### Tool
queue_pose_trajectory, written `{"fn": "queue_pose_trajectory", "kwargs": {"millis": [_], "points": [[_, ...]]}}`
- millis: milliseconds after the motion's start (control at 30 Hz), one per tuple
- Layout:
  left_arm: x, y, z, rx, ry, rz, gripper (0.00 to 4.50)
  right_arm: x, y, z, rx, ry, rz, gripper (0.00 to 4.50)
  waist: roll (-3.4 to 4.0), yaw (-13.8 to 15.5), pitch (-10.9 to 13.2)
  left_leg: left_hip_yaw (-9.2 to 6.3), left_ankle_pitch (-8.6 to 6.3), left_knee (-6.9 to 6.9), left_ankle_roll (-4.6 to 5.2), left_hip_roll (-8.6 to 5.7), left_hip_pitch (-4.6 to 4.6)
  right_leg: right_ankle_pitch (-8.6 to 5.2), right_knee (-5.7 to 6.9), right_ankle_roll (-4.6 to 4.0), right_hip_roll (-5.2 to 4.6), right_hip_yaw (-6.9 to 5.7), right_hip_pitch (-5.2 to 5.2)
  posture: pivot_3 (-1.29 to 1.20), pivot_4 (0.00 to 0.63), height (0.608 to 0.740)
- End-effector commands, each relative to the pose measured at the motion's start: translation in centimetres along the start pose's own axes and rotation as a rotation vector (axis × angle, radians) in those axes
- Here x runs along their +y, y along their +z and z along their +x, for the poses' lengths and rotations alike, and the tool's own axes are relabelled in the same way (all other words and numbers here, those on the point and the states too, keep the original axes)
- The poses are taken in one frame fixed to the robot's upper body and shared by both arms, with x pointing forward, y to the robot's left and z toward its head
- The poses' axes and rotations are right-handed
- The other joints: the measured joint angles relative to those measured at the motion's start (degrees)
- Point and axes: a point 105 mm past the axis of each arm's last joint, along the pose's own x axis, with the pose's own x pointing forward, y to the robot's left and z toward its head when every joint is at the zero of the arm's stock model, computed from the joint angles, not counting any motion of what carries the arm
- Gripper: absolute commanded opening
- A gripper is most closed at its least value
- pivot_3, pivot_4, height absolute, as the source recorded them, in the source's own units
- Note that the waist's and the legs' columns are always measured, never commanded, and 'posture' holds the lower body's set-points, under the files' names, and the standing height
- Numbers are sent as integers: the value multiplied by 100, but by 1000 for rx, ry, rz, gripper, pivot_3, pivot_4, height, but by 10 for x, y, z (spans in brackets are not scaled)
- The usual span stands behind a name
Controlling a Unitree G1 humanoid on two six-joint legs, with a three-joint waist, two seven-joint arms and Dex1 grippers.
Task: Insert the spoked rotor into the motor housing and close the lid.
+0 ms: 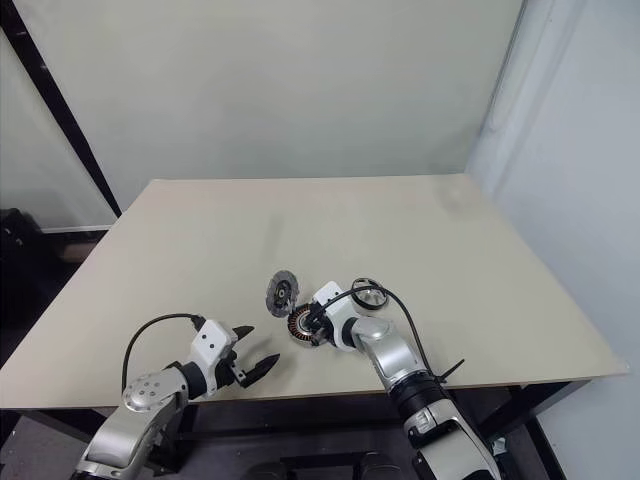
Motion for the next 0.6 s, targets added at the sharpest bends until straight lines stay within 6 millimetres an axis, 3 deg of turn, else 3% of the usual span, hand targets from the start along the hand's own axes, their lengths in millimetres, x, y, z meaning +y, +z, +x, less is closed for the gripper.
{"fn": "queue_pose_trajectory", "kwargs": {"millis": [33, 400, 433, 600], "points": [[4, 18, -1, -57, 14, 46, 4500, -4, 5, -1, -10, -17, -22, 812, 0, 0, 0, 0, 0, 0, 0, 0, 1, 0, 0, 0, 0, 0, 0, 0, 0, 740], [3, 18, -1, -56, 10, 46, 4500, -1, 3, -1, 9, 2, -7, 812, 1, 0, -1, 0, 0, 0, 0, 1, 4, 0, 0, 0, 0, 0, 2, 0, 0, 740], [3, 18, -1, -55, 10, 46, 4500, 0, 3, -1, 8, 4, -6, 1552, 1, 0, -1, 0, 0, 0, 0, 1, 4, 0, 0, 0, 0, 0, 2, 0, 0, 740], [3, 18, 0, -51, 8, 49, 4500, 1, 10, -2, -23, 11, 21, 3176, 1, 3, 0, -2, 0, 0, 0, 1, 3, 0, 0, -1, -1, -2, 2, 0, 0, 740]]}}
